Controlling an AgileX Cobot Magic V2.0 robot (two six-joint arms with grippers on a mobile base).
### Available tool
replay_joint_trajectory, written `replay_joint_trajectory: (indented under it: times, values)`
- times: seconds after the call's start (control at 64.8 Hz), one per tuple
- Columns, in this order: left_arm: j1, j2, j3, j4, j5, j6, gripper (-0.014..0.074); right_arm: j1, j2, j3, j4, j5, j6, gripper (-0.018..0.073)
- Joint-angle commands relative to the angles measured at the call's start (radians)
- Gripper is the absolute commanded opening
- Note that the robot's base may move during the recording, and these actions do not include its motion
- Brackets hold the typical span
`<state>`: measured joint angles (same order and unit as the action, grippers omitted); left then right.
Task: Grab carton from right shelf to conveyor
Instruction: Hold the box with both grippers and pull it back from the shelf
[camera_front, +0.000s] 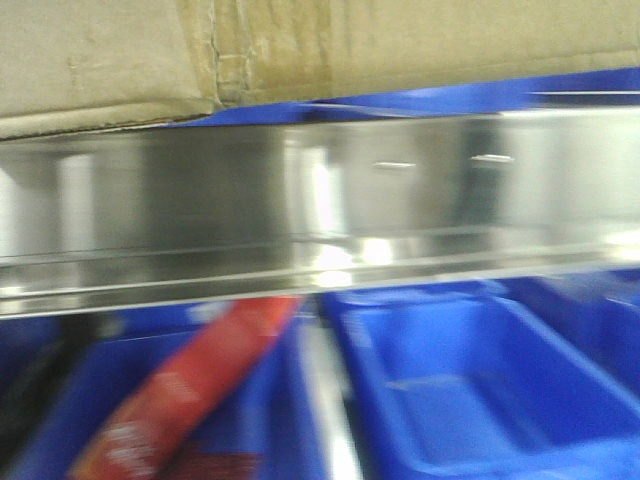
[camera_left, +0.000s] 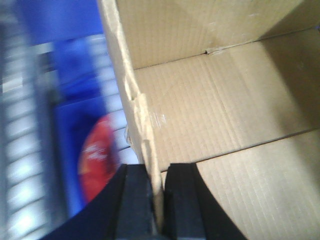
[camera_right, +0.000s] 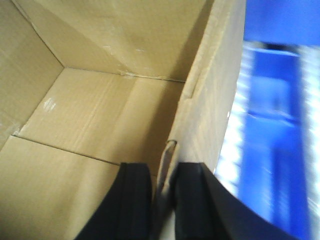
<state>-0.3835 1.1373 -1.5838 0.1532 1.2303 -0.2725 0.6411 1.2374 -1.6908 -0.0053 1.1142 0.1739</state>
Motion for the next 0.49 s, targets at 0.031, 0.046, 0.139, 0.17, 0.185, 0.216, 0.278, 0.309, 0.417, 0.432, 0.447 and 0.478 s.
replay_joint_trajectory:
  times: [0.031,0.046,0.139,0.17,0.185,0.216,0.278,0.309,0.417,0.432,0.447,0.478]
  values:
    - [-0.012,-0.004,-0.002,-0.03,-0.045,0.008,-0.0006,0.009,-0.015,-0.005,0.055,-0.076,-0.023,-0.0069]
    - [-0.012,-0.004,-0.002,-0.03,-0.045,0.008,-0.0006,0.009,-0.015,-0.005,0.055,-0.076,-0.023,-0.0069]
    - [-0.012,-0.004,-0.002,-0.03,-0.045,0.008,-0.0006,0.009,-0.015,-0.005,0.055,-0.076,-0.023,-0.0069]
    - [-0.012,-0.004,-0.002,-0.03,-0.045,0.008,-0.0006,0.009,-0.015,-0.005,0.055,-0.076,-0.023,-0.0069]
    - [-0.012,-0.004,-0.002,-0.03,-0.045,0.008,-0.0006,0.009,-0.015,-0.005,0.055,-0.076,-0.023,-0.0069]
    - [-0.012,-0.004,-0.002,-0.03,-0.045,0.008,-0.0006,0.009,-0.015,-0.005,0.055,-0.076,-0.023,-0.0069]
    - [-0.012,-0.004,-0.002,-0.03,-0.045,0.008,-0.0006,0.009,-0.015,-0.005,0.055,-0.076,-0.023,-0.0069]
    - [-0.012,-0.004,-0.002,-0.03,-0.045,0.008,-0.0006,0.009,-0.015,-0.005,0.055,-0.076,-0.023,-0.0069]
    - [-0.012,-0.004,-0.002,-0.03,-0.045,0.008,-0.0006,0.009,-0.015,-0.005,0.055,-0.076,-0.023,-0.0069]
    - [-0.012,-0.004,-0.002,-0.03,-0.045,0.008,-0.0006,0.009,-0.015,-0.005,0.055,-0.076,-0.023,-0.0069]
    - [-0.012,-0.004,-0.002,-0.03,-0.045,0.008,-0.0006,0.009,-0.015,-0.005,0.055,-0.076,-0.023,-0.0069]
    - [-0.012,-0.004,-0.002,-0.03,-0.045,0.008,-0.0006,0.009,-0.015,-0.005,0.055,-0.076,-0.023,-0.0069]
